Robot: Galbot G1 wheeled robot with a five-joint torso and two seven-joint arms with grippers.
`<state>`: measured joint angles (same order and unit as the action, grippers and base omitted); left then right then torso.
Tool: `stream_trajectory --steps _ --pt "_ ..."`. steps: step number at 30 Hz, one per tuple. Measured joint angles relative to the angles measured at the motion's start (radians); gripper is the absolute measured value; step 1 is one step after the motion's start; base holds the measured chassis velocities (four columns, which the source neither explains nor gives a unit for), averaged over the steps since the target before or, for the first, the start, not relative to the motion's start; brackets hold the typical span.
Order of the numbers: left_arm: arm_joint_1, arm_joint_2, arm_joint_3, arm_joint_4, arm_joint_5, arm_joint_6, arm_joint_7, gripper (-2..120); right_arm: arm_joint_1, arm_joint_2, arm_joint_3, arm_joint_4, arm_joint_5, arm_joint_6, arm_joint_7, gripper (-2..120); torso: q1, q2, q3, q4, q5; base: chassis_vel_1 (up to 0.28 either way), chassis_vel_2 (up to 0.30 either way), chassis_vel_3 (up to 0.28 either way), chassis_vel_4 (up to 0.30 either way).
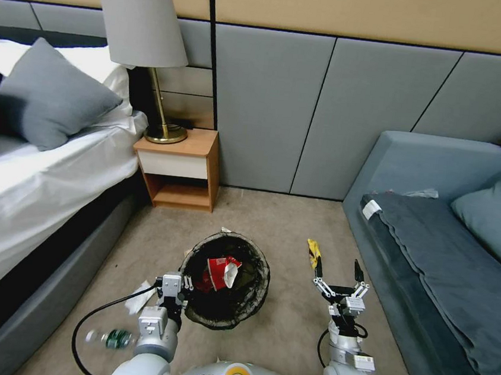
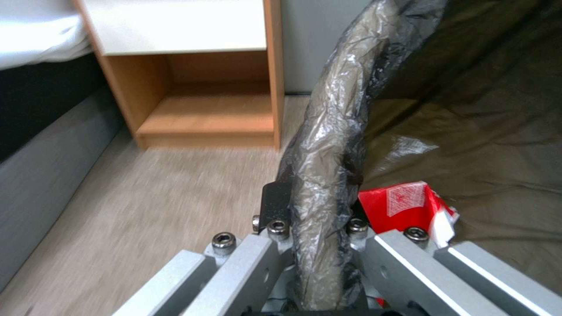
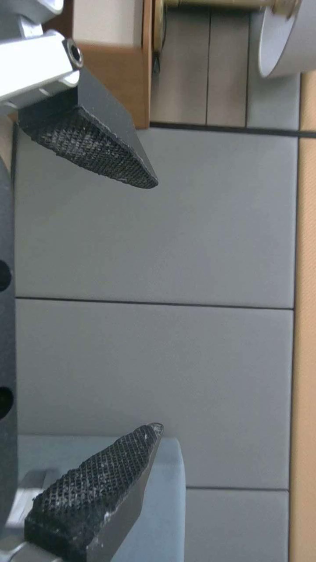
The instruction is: Pick up the trash bin, then pick up the garbage from the floor and place it into the trash bin.
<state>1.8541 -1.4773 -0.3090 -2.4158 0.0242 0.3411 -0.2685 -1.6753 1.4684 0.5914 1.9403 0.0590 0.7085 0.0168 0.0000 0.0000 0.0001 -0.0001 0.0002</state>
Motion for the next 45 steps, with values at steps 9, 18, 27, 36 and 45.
stream_trajectory --steps 9,18,27,36,45 --pt "-0.001 0.001 0.001 0.001 -0.001 0.0 -0.001 0 -0.001 -0.002 0.001 -0.002 -0.001 -0.001 0.0 100 0.0 0.0 0.0 0.0 0.0 -0.21 0.21 0.21 -0.211" --pt "0.0 0.004 0.003 0.001 -0.002 0.0 -0.001 0 0.01 -0.005 0.0 -0.007 0.007 0.01 -0.006 100 0.0 0.0 0.0 -0.0001 0.0002 -0.2 0.209 0.206 -0.197" --pt "0.0 0.005 0.003 0.001 -0.002 0.0 -0.002 0 0.048 -0.005 0.013 -0.026 -0.032 0.049 -0.014 100 0.0 0.0 0.0 0.0002 -0.0002 -0.074 0.08 0.07 -0.059" --pt "0.0 0.006 0.006 0.006 -0.002 0.0 -0.002 0 0.06 -0.01 0.014 -0.02 -0.051 0.019 -0.008 100 0.0 0.0 0.0 0.0 -0.0002 0.012 -0.02 -0.021 0.013" --pt "0.0 0.006 0.007 0.007 0.002 0.001 -0.001 0 0.069 -0.042 0.042 -0.01 -0.076 -0.271 0.059 100 0.0 0.0 0.0 0.0001 0.0 0.0 0.0 0.0 0.0"
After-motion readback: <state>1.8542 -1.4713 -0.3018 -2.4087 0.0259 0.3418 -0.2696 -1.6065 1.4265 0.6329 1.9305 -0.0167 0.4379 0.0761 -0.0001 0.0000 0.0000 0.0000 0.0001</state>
